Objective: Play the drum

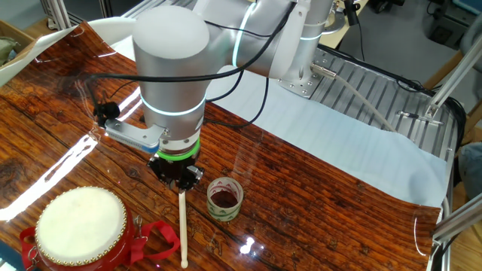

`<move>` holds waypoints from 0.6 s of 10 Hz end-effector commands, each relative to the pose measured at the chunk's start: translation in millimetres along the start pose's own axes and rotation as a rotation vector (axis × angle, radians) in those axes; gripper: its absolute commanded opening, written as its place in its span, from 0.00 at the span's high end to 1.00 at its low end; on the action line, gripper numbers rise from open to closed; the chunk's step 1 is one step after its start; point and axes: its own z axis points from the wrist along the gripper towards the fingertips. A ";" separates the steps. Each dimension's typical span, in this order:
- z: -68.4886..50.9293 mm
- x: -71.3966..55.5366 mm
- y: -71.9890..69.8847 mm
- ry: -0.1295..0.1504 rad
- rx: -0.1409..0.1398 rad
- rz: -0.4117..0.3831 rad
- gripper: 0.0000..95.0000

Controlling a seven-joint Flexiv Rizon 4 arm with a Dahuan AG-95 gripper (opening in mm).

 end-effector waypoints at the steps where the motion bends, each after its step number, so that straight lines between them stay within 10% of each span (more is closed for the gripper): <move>1: -0.1 1.5 -0.2 0.002 0.004 0.007 0.80; 6: -2.0 2.2 0.5 -0.001 0.003 -0.015 0.80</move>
